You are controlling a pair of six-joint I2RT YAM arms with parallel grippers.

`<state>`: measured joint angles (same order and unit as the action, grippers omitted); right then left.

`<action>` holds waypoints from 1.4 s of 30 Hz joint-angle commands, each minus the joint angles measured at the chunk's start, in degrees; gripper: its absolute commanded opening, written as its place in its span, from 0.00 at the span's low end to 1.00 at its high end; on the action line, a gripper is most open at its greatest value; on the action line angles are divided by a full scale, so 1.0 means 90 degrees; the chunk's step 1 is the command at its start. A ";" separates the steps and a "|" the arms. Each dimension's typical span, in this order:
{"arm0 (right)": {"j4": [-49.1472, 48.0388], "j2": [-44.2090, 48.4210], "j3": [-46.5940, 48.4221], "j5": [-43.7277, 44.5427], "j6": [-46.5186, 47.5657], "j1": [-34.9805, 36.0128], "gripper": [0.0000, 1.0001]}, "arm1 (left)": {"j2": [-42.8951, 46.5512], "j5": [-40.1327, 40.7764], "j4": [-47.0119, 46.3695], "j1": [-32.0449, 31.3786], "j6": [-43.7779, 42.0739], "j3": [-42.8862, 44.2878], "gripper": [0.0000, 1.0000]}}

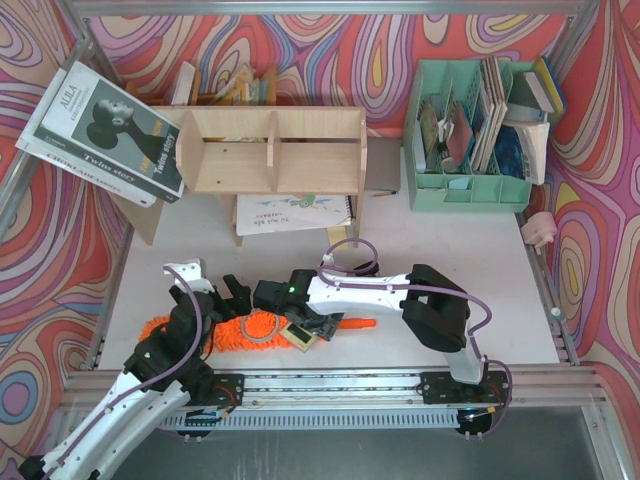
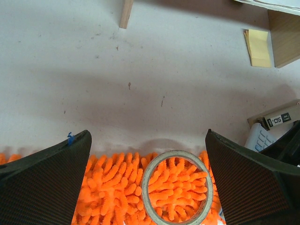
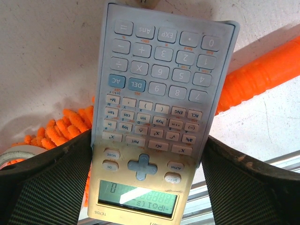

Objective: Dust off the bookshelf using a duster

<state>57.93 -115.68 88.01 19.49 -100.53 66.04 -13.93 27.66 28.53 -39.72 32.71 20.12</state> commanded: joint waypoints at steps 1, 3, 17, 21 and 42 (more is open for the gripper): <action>0.0165 0.0181 -0.0074 0.0194 -0.0090 0.0000 0.74 | 0.0064 0.0012 -0.0123 -0.0010 -0.0080 -0.0126 0.98; 0.0181 0.0211 -0.0062 0.0235 -0.0090 0.0004 0.73 | 0.0056 0.0013 -0.0125 -0.0010 -0.0080 -0.0126 0.98; 0.0214 0.0635 -0.0272 0.0708 -0.0217 0.0115 0.71 | -0.0023 0.0026 -0.0160 -0.0010 -0.0080 -0.0121 0.98; 0.0272 0.0792 -0.0336 0.0897 -0.0283 0.0152 0.71 | -0.0039 0.0058 -0.0168 -0.0010 -0.0071 -0.0116 0.98; 0.0982 0.2083 -0.1347 0.1968 -0.1278 0.0239 0.70 | -0.0198 0.0350 -0.0080 -0.0010 0.0065 -0.0069 0.98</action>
<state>60.84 -99.55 78.06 33.12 -105.97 67.88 -15.03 29.36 28.36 -39.72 32.77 20.12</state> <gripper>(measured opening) 0.759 0.984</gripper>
